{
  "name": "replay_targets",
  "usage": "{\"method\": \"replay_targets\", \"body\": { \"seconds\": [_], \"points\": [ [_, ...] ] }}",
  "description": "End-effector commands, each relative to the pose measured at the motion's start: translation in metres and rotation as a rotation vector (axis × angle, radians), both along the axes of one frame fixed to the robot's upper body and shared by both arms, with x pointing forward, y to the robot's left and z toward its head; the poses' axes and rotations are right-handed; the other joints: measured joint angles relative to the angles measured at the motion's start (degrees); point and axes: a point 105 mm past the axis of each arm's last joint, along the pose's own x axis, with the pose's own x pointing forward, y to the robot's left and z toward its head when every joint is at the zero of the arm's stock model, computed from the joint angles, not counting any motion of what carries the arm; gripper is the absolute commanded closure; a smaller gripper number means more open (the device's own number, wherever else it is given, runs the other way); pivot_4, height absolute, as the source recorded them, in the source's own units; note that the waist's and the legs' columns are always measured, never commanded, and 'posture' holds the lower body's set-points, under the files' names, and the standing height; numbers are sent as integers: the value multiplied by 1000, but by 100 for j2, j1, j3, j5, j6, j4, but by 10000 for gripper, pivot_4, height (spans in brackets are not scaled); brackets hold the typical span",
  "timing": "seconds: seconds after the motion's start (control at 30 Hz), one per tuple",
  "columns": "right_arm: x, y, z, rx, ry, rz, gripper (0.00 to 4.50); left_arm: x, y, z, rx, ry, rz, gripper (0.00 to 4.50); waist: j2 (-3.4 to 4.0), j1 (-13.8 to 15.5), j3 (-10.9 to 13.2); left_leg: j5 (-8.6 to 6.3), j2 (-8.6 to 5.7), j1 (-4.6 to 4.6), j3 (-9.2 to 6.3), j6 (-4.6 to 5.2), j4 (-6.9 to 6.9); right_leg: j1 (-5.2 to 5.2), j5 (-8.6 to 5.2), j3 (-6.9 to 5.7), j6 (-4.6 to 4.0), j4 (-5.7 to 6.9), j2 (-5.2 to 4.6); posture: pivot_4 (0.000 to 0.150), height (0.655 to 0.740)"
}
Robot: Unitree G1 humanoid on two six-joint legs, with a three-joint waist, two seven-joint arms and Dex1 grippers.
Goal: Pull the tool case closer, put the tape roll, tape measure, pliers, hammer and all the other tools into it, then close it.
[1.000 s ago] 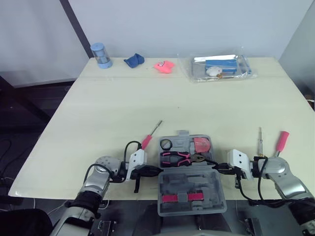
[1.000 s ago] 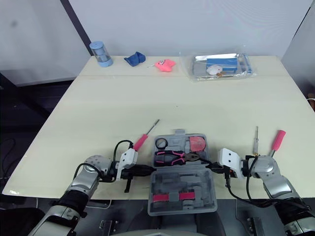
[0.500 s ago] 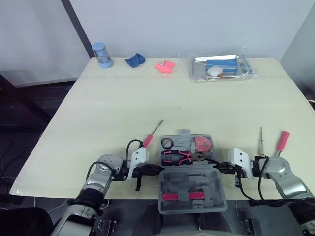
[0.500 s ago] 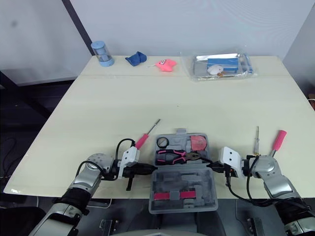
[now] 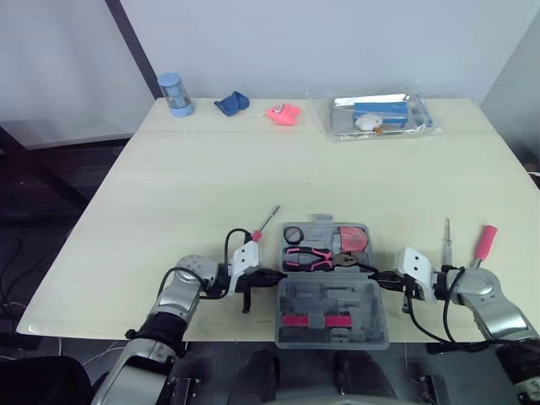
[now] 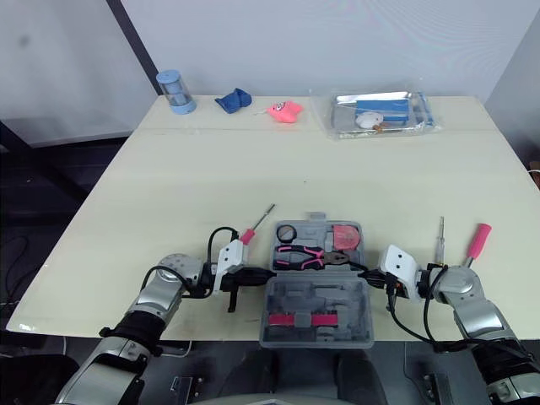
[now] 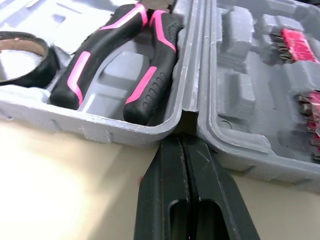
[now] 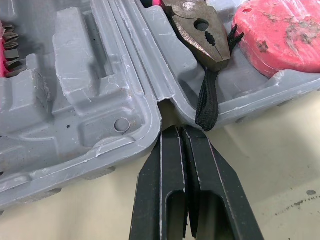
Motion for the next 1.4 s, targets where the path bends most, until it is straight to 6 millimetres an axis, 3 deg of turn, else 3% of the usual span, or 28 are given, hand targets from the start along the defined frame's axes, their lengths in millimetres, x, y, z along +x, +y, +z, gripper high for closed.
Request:
{"method": "replay_targets", "body": {
  "seconds": [0.03, 1.4],
  "points": [
    [7, 14, 15, 48, -62, 36, 44009, 9, -3, 1, -2, -20, 46, 45000, 0, -1, 0, 0, 0, 0, 0, 0, 0, 0, 0, 0, 0, 0, 0, 1500, 7400],
    [27, 22, 8, 48, -74, -15, 44009, 27, 0, 2, 17, -60, 125, 45000, 0, -21, -1, 1, 0, 4, -3, 1, 7, 1, 1, -1, 0, 8, 2, 1500, 7400]
  ]
}}
